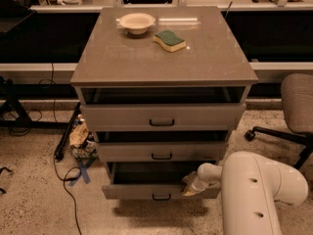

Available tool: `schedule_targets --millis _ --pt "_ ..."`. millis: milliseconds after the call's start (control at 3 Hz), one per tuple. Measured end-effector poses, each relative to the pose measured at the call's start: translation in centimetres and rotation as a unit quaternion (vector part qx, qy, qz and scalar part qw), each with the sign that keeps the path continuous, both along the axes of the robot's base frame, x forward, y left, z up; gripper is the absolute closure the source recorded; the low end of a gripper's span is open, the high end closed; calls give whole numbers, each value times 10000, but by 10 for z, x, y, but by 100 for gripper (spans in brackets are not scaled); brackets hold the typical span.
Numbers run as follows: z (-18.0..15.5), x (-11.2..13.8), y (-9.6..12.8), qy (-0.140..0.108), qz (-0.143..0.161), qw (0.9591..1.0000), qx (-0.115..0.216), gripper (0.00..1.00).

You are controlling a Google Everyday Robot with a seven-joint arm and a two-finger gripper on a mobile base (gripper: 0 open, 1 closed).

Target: Open bottom drawer

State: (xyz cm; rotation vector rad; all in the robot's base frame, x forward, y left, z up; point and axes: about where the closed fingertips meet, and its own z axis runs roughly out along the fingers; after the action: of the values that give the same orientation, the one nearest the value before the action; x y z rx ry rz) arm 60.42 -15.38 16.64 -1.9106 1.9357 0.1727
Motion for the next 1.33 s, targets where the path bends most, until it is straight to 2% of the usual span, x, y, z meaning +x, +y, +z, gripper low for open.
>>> schedule_targets --millis 667,1000,1333 --pt "-4 -8 -1 90 46 9999 -15 100" --pt "-11 -48 -9 234 -146 9996 50 100" --pt "-5 -48 -9 234 -146 9996 50 100"
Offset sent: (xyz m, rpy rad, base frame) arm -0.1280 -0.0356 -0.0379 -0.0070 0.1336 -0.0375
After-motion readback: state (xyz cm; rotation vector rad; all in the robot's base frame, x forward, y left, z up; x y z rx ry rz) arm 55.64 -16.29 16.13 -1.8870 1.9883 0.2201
